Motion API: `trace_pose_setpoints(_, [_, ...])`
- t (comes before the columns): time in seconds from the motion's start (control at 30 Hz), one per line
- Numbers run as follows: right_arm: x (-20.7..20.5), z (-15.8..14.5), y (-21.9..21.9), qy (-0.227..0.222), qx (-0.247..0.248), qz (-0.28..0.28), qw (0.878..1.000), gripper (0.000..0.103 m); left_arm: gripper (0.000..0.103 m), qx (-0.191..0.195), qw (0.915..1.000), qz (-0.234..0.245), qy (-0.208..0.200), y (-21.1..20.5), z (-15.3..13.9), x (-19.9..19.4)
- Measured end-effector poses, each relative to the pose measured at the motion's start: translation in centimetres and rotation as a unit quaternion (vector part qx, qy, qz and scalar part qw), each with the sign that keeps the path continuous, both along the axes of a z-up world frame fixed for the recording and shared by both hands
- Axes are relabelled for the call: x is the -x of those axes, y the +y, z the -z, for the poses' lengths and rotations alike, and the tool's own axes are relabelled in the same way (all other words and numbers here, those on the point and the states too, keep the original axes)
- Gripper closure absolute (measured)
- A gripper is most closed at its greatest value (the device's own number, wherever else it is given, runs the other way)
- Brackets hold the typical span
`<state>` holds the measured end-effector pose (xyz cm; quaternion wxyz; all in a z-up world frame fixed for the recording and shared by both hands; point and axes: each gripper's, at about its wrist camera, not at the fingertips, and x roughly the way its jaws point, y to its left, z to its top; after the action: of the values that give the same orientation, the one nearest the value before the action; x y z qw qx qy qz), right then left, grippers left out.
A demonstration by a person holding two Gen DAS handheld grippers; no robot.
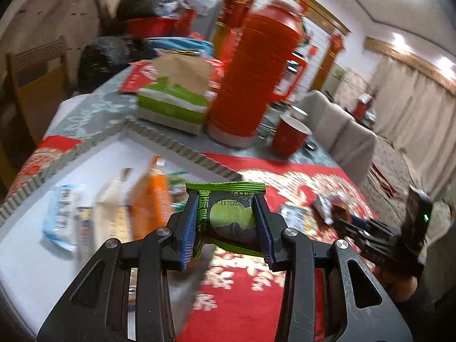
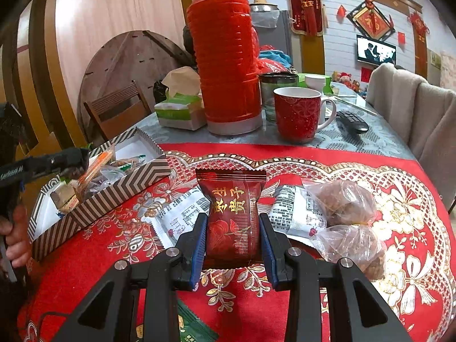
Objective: Organize snacks
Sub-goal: 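Carry both packets into the white box and open both tools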
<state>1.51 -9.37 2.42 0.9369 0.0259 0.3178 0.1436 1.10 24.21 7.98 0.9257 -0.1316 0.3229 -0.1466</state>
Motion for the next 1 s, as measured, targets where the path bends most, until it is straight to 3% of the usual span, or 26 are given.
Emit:
trace_pose_setpoints(0.3, [0.1, -2.8, 3.4, -0.006, -0.063, -0.037, 0.997, 0.069, 0.066, 0.029, 0.9956, -0.084, 0.029, 4.9, 0.8, -0.8])
trace_pose_setpoints(0.47, [-0.1, -4.5, 7.0, 0.001, -0.102, -0.081, 0.992, 0.069, 0.066, 0.029, 0.9939, -0.099, 0.039, 5.6, 1.1, -1.0])
trace_pose_setpoints(0.73, [-1.2, -6.4, 14.3, -0.001, -0.092, -0.136, 0.986, 0.069, 0.066, 0.026, 0.9929, -0.110, 0.039, 6.2, 1.1, -1.1])
trace_pose_setpoints(1.0, [-3.9, -6.9, 18.7, 0.000, -0.095, -0.132, 0.987, 0.069, 0.066, 0.036, 0.9886, -0.142, 0.032, 8.3, 0.6, -0.9])
